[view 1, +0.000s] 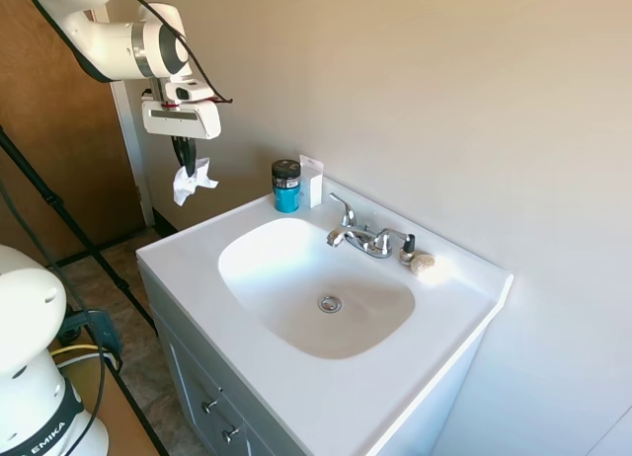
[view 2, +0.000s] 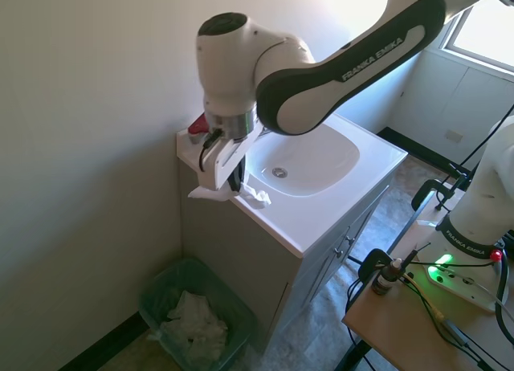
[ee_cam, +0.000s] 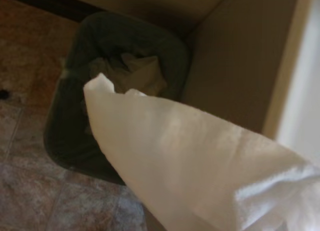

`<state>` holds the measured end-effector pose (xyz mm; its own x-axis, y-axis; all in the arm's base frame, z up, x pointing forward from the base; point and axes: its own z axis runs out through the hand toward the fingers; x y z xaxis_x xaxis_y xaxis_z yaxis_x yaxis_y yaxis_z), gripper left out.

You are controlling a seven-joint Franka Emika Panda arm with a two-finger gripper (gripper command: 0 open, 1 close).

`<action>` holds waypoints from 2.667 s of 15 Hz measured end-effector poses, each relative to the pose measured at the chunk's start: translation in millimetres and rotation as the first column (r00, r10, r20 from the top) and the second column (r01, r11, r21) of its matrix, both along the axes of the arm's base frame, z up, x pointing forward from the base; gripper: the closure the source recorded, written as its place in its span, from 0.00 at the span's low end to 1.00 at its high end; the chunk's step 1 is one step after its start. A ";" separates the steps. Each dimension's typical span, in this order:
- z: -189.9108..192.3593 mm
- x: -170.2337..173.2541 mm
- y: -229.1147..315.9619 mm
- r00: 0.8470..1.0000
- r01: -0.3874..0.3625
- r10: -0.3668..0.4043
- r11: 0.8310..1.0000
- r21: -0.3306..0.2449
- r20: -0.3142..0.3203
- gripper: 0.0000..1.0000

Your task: Throw the tissue in the trash bin

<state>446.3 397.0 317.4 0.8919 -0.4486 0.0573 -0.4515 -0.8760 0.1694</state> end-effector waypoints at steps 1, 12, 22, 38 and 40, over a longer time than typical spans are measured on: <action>-17.5 2.5 17.6 1.000 -0.020 0.020 1.000 -0.005 -0.023 1.00; -132.5 34.2 75.3 0.991 -0.066 0.065 0.998 -0.003 -0.114 0.00; -135.6 40.7 68.1 0.991 -0.031 0.029 0.999 -0.013 -0.131 0.00; -45.3 32.7 24.4 1.000 0.009 -0.009 1.000 0.015 -0.013 0.00; -23.0 26.7 -7.1 0.998 0.056 -0.056 0.998 0.014 0.017 0.00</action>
<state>473.0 389.9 294.4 0.8642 -0.4987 0.0666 -0.5029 -0.8514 0.1493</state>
